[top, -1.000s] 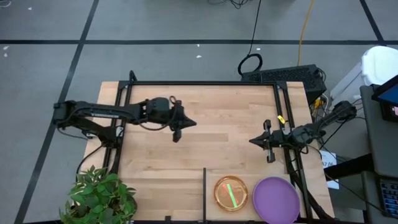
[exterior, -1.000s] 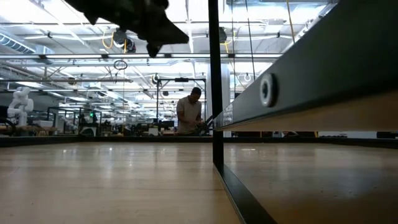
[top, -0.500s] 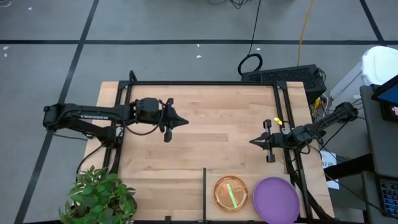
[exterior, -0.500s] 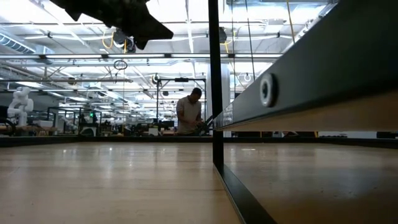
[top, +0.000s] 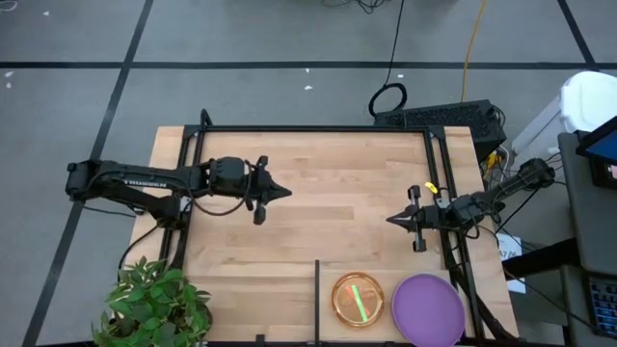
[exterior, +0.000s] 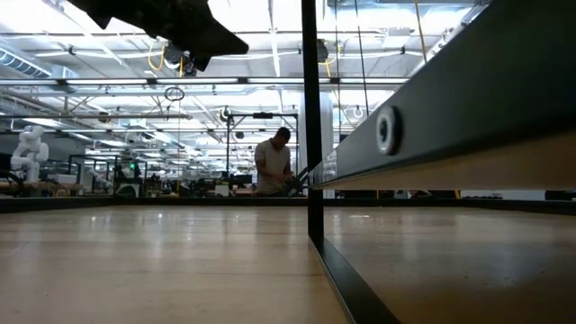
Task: Place and stack plates onto a shelf
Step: Return to Home Position
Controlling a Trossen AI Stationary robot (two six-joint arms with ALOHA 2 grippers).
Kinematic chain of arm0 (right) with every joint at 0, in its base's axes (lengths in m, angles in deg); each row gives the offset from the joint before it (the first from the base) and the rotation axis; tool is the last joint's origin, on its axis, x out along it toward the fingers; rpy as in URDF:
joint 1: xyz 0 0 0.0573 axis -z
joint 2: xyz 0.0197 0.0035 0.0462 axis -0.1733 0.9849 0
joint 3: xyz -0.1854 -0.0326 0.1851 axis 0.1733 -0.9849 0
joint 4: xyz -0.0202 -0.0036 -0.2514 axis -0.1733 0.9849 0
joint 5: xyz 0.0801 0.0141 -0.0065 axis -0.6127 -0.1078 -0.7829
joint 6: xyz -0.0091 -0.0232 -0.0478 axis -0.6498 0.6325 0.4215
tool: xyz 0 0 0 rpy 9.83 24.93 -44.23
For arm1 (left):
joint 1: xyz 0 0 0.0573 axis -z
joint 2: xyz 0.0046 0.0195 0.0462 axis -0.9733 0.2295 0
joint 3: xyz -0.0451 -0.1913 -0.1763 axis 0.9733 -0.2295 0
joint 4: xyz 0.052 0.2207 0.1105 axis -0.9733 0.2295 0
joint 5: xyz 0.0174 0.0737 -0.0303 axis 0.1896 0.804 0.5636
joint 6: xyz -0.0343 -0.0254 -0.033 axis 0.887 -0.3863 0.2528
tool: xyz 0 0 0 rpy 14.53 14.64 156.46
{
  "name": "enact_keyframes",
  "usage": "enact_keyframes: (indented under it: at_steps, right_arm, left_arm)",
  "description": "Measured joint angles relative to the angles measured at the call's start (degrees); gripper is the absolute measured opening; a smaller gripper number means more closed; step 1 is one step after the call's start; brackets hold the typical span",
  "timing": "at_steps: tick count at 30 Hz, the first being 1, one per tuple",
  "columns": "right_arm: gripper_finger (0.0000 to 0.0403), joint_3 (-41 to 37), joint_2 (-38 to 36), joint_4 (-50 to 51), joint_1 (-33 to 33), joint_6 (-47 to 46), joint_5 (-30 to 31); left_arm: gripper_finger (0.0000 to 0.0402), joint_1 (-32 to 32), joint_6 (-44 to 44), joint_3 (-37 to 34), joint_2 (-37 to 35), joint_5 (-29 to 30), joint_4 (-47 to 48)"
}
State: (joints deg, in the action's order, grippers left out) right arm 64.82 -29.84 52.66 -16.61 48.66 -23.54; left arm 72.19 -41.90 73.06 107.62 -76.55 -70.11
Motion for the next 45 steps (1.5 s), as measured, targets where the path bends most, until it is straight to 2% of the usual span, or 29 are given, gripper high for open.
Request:
enact_keyframes:
  at_steps: [7,13,15,27,32,37,45]
  right_arm:
    - [0.0000,-0.02,-0.02,-0.44,0.00,2.08,-0.01]
    - [0.0000,-0.04,-0.03,-1.88,0.00,0.74,0.01]
    - [0.0000,-0.04,-0.07,-2.82,0.00,0.57,-0.11]
    - [0.0000,-0.04,-0.02,0.91,0.00,-3.15,-0.17]
    - [0.0000,-0.04,-0.04,1.18,0.00,-5.45,0.13]
    - [0.0000,-0.04,-0.04,1.20,0.00,-2.57,0.34]
    - [0.0000,-0.04,-0.07,-2.59,0.00,2.57,0.56]
  left_arm:
    - [0.0001,2.21,-2.35,-5.90,-0.45,-0.53,-7.93]
    - [0.0001,3.07,1.76,-16.16,-1.24,-0.83,-30.04]
    - [0.0001,3.04,1.72,-19.00,-1.91,-1.95,-33.92]
    - [0.0001,2.91,-1.37,-26.01,-5.02,-3.68,-35.63]
    - [0.0001,2.64,-2.84,-32.12,-8.52,-3.95,-36.49]
    - [0.0001,0.91,-2.92,-37.96,-11.57,-3.94,-42.83]
    - [0.0001,-0.91,-1.78,-41.23,-14.26,-5.49,-44.86]
